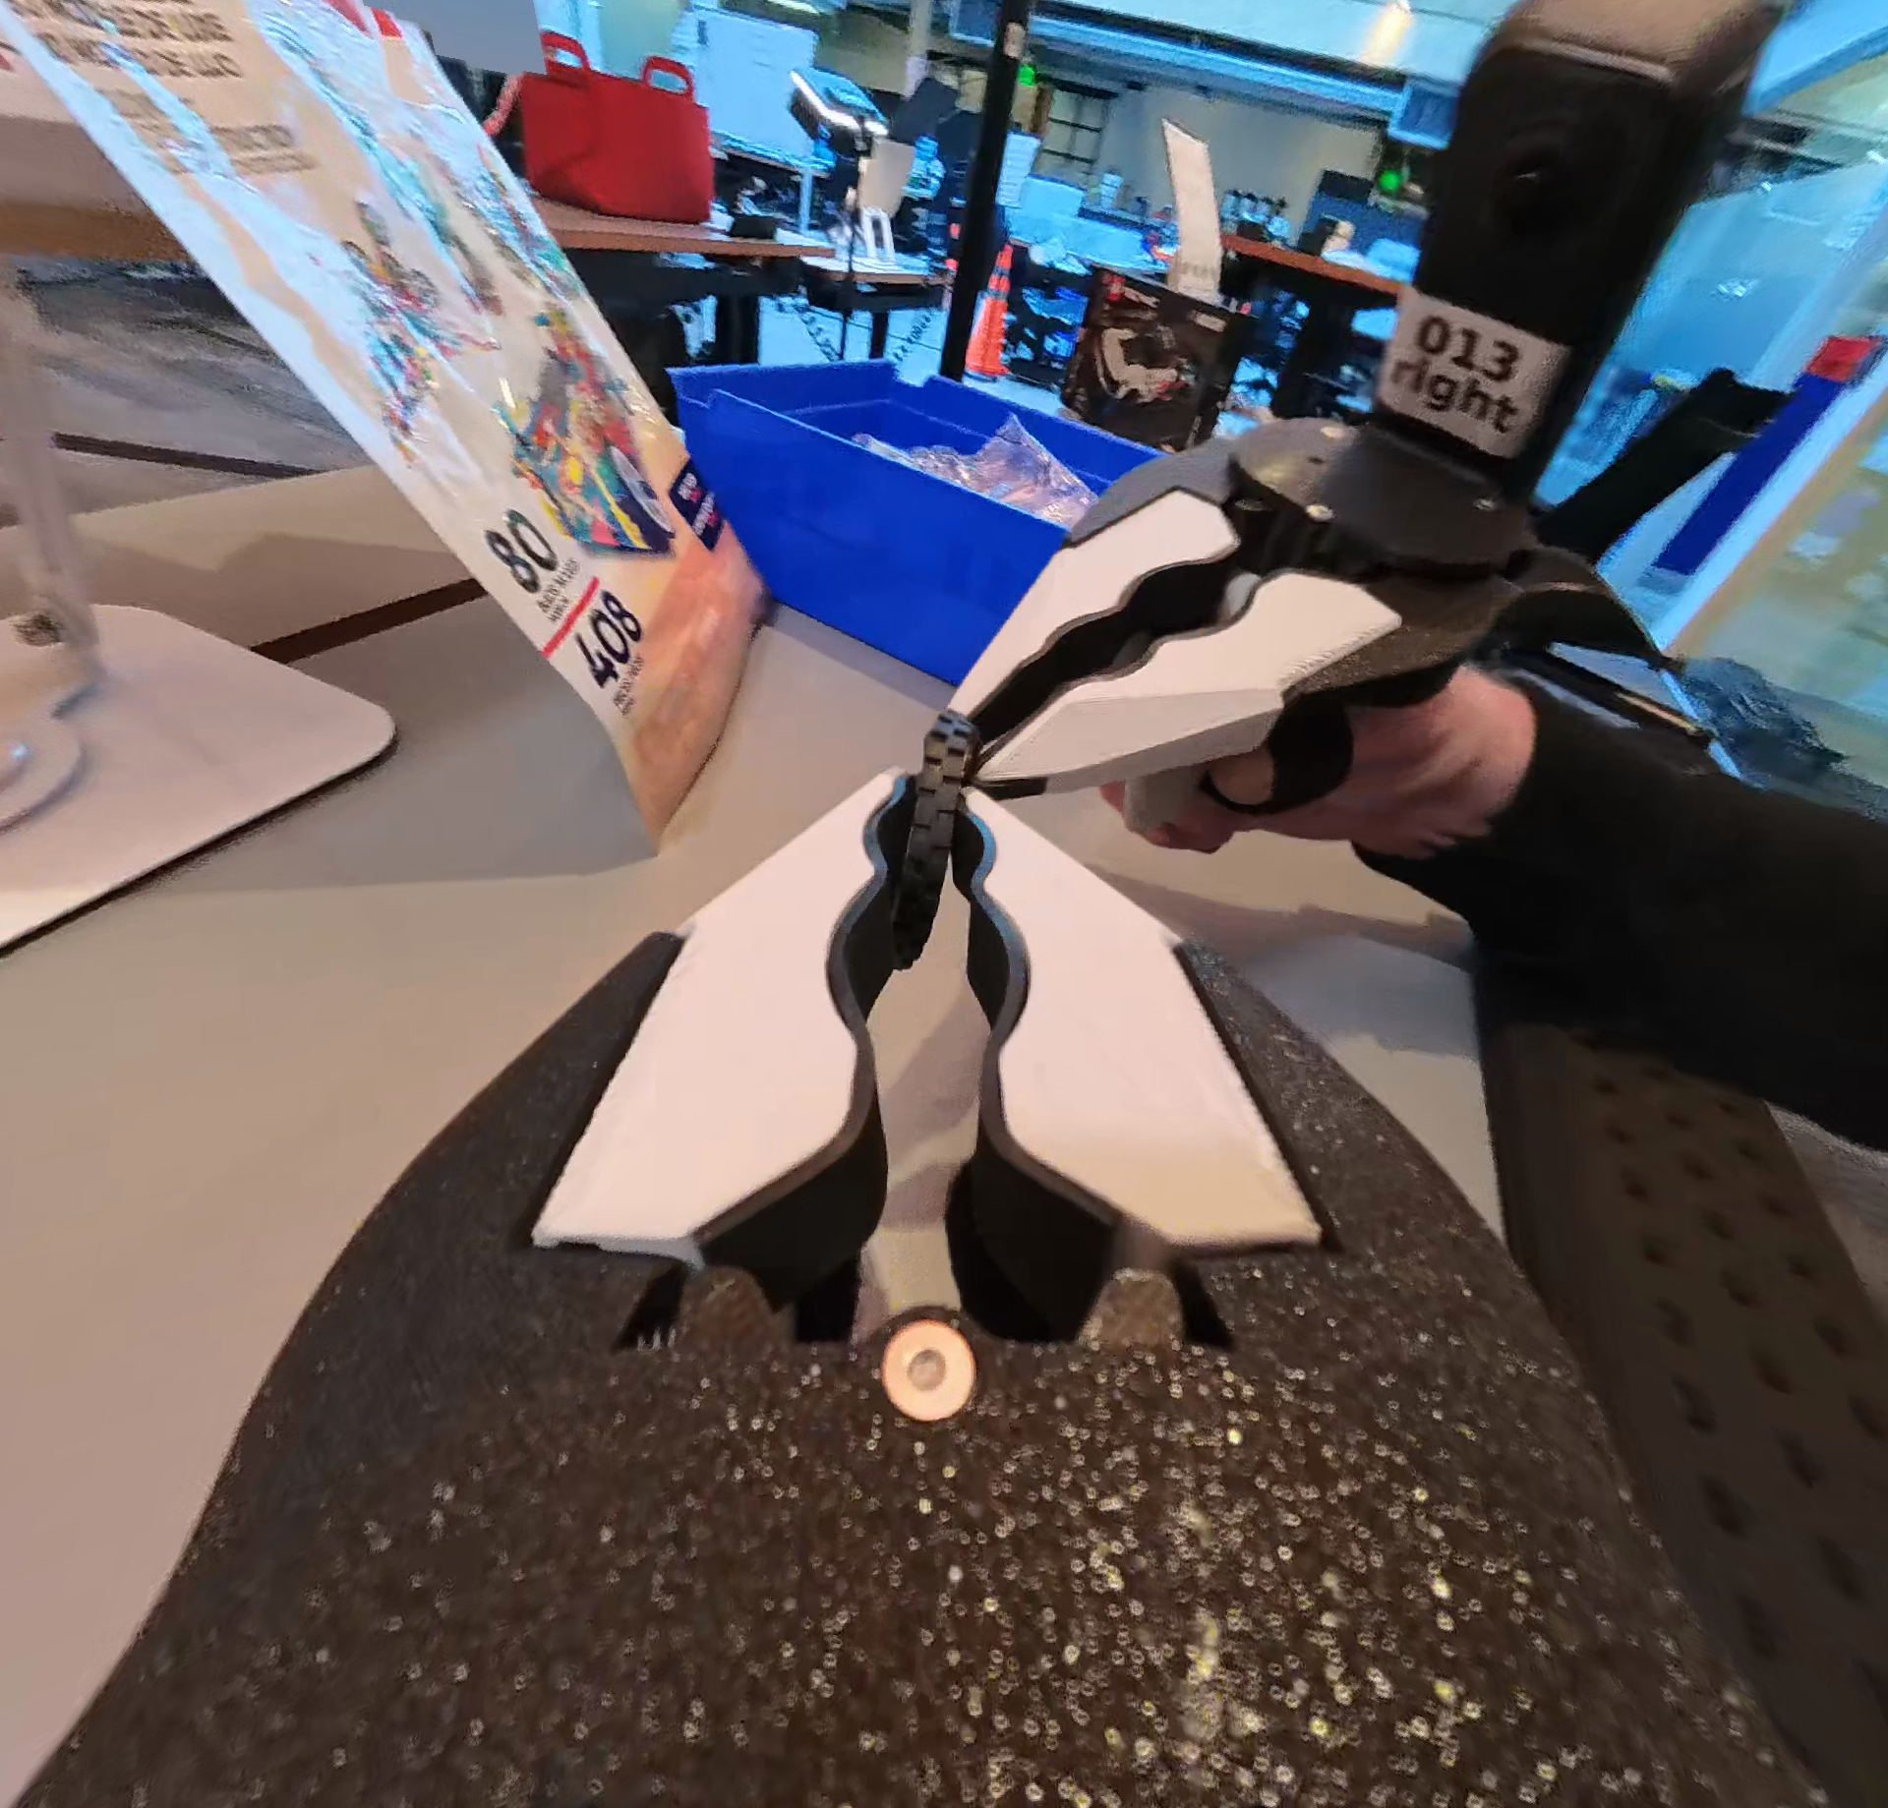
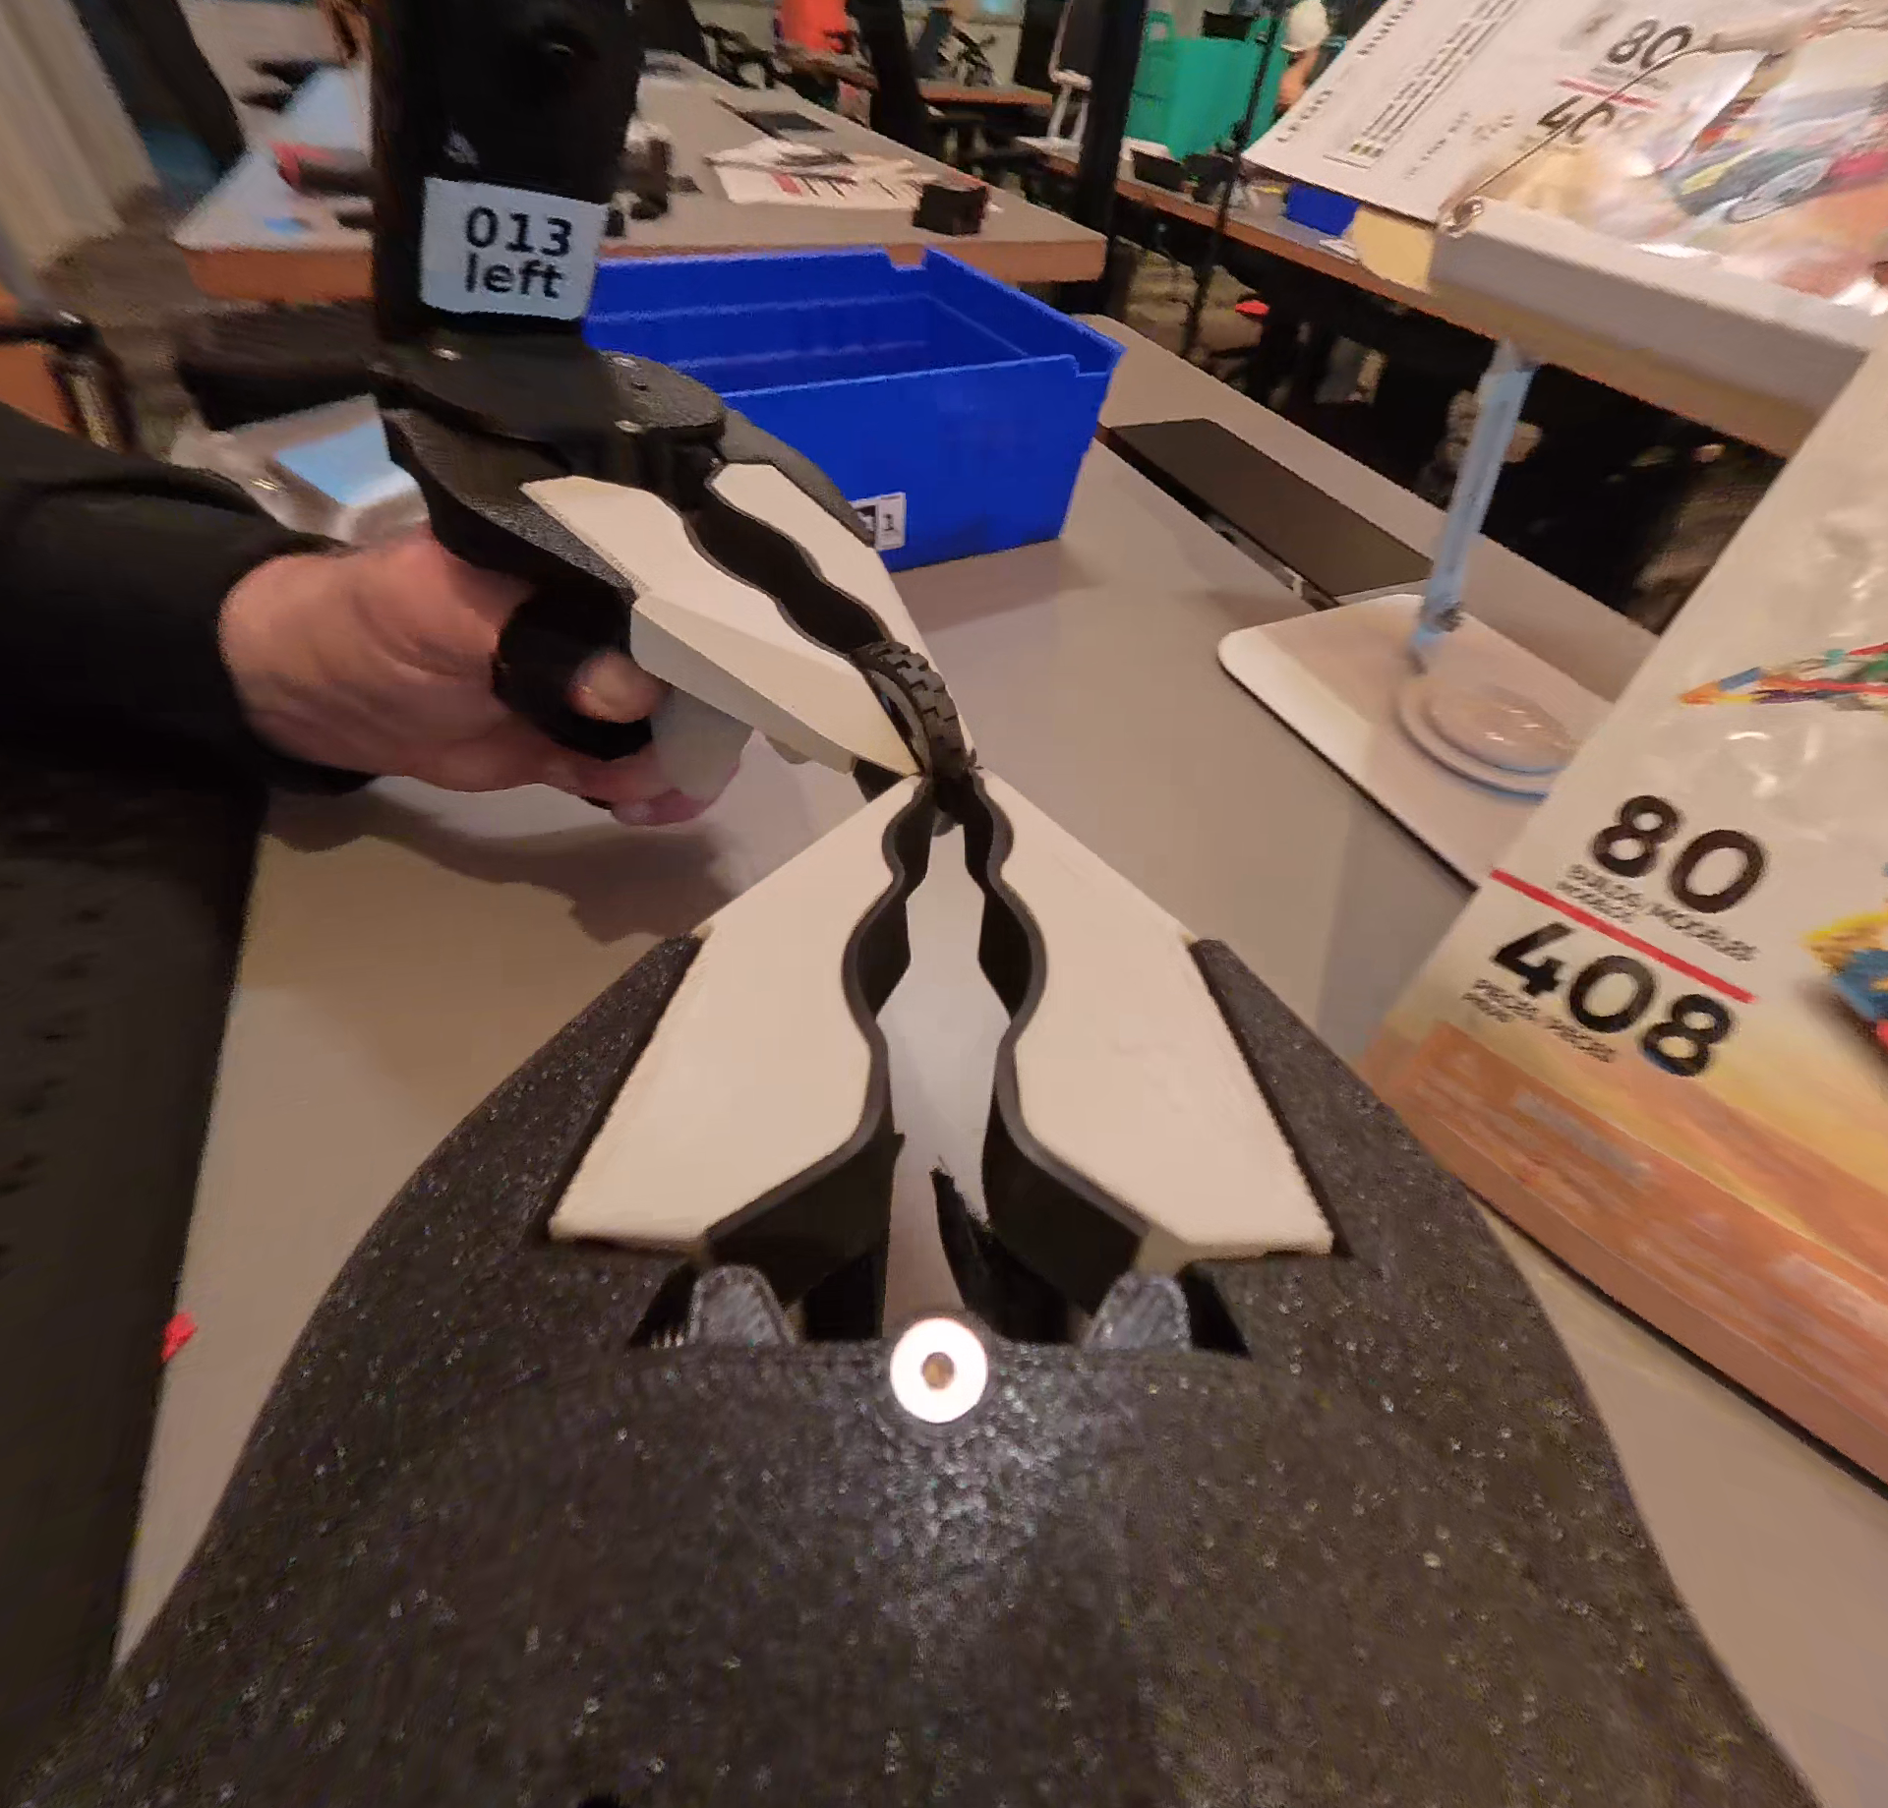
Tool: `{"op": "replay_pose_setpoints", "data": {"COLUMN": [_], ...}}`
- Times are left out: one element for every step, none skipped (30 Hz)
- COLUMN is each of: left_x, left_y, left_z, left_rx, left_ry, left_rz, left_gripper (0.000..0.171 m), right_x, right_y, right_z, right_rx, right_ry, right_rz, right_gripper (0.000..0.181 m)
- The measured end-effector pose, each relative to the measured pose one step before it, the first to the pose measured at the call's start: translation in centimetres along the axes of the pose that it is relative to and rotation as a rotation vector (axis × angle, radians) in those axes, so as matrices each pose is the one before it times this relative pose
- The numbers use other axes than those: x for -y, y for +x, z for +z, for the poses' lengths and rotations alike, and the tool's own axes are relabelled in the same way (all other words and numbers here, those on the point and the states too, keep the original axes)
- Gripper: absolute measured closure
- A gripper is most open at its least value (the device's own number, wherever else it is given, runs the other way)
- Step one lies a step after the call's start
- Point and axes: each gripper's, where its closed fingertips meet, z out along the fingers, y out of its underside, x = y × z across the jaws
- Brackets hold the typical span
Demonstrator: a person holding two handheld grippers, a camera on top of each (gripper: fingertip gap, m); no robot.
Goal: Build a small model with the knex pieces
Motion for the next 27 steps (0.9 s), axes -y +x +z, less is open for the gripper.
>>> {"op": "replay_pose_setpoints", "data": {"left_x": [0.254,0.152,0.204,0.061,0.086,0.316,0.386,0.264,0.232,-0.011,0.155,0.514,0.340,-0.063,0.191,0.422,0.272,0.185,0.265,0.143,0.286,0.281,0.219,0.231,0.288,0.345,0.255], "left_y": [-0.395,-0.408,-0.140,-0.084,-0.129,0.243,0.725,0.950,1.126,0.839,0.907,1.416,1.108,0.755,0.847,0.995,0.724,0.353,0.072,0.297,0.117,-0.019,-0.059,-0.270,-0.373,-0.619,-0.623], "left_z": [0.069,0.081,0.058,0.059,0.011,-0.044,-0.093,-0.131,-0.230,-0.240,-0.092,-0.096,0.036,-0.014,-0.087,-0.006,0.057,-0.002,-0.114,0.027,-0.002,0.017,0.002,-0.049,-0.071,-0.206,-0.105], "left_rx": [0.0335,0.0304,0.0040,-0.0031,0.0016,-0.0319,-0.0783,-0.1107,-0.1107,-0.0585,-0.0479,-0.0870,-0.0524,-0.0365,-0.0515,-0.0591,-0.0436,-0.0183,-0.0073,-0.0209,-0.0131,-0.0100,-0.0023,0.0165,0.0233,0.0343,0.0416], "left_ry": [0.00785,-0.00097,0.01295,0.00212,-0.00707,0.01327,0.02022,-0.00216,-0.01002,-0.02598,-0.01475,0.01418,-0.00233,-0.02768,0.00290,0.02625,0.01429,0.00614,0.01575,0.01649,0.02977,0.03103,0.02303,0.01631,0.02640,0.03275,0.01401], "left_rz": [0.0077,0.0071,-0.0098,-0.0023,0.0133,-0.0130,-0.0112,-0.0086,0.0200,0.0607,0.0317,0.0038,0.0256,0.0277,0.0079,-0.0018,0.0002,0.0082,-0.0023,-0.0007,-0.0097,-0.0159,-0.0040,0.0012,-0.0003,-0.0122,0.0065], "left_gripper": [0.170,0.170,0.170,0.170,0.170,0.170,0.170,0.170,0.171,0.170,0.170,0.170,0.170,0.170,0.170,0.170,0.169,0.169,0.168,0.169,0.169,0.169,0.169,0.169,0.168,0.168,0.167], "right_x": [0.181,0.105,0.114,0.067,0.031,0.210,0.412,0.421,0.339,0.260,0.246,0.512,0.464,0.057,0.104,0.374,0.310,0.229,0.232,0.189,0.242,0.299,0.255,0.267,0.332,0.398,0.354], "right_y": [0.339,0.354,0.240,0.156,0.076,-0.032,-0.257,-0.559,-0.832,-0.933,-0.871,-1.218,-1.261,-0.861,-0.821,-0.937,-0.791,-0.414,-0.149,-0.186,-0.186,-0.048,0.003,0.147,0.291,0.482,0.545], "right_z": [0.145,0.194,0.092,0.025,0.035,-0.149,-0.463,-0.602,-0.506,-0.282,-0.184,-0.299,-0.153,0.114,0.255,0.277,0.277,0.201,0.151,0.140,0.106,0.012,-0.041,-0.105,-0.161,-0.184,-0.210], "right_rx": [-0.0359,-0.0398,-0.0278,-0.0162,-0.0047,0.0230,0.0664,0.0924,0.0877,0.0736,0.0834,0.1182,0.1115,0.0744,0.0641,0.0766,0.0655,0.0377,0.0223,0.0205,0.0135,0.0093,0.0097,-0.0034,-0.0123,-0.0312,-0.0464], "right_ry": [-0.0129,-0.0155,-0.0177,-0.0191,-0.0094,0.0095,0.0241,0.0243,0.0138,0.0037,0.0066,0.0291,0.0296,0.0058,0.0098,0.0344,0.0367,0.0293,0.0255,0.0159,0.0106,0.0166,0.0203,0.0214,0.0237,0.0203,0.0032], "right_rz": [-0.0238,-0.0253,-0.0280,-0.0288,-0.0135,0.0127,0.0348,0.0387,0.0159,-0.0028,0.0187,0.0418,0.0321,0.0073,-0.0026,0.0093,0.0038,0.0043,0.0092,0.0034,-0.0060,-0.0035,0.0021,-0.0010,-0.0033,-0.0122,-0.0279], "right_gripper": [0.177,0.177,0.176,0.176,0.176,0.176,0.177,0.177,0.177,0.177,0.177,0.177,0.177,0.177,0.177,0.177,0.178,0.178,0.178,0.179,0.179,0.179,0.179,0.178,0.179,0.179,0.179]}}
